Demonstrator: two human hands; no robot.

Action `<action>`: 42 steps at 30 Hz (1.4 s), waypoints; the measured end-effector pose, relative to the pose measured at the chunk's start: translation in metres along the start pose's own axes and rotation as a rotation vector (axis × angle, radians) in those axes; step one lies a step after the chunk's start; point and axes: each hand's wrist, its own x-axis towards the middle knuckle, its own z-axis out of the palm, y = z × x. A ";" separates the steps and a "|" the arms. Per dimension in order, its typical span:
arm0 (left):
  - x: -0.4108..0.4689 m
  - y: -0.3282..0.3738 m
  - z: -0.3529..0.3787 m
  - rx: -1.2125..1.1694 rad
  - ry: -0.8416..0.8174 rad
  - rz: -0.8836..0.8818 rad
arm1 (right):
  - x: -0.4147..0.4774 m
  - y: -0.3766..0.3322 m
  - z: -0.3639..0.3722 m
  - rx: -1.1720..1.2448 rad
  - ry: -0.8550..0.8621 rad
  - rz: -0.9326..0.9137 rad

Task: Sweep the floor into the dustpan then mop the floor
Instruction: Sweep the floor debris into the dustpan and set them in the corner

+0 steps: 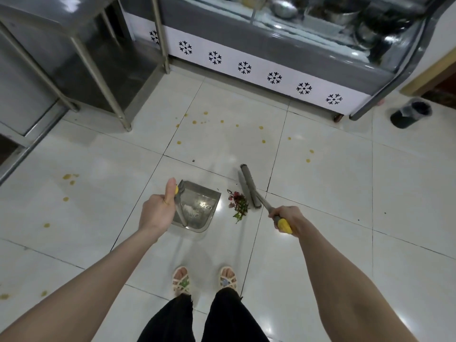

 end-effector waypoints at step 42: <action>-0.011 0.005 0.020 -0.014 0.123 -0.089 | 0.050 -0.017 -0.004 -0.834 -0.136 -0.160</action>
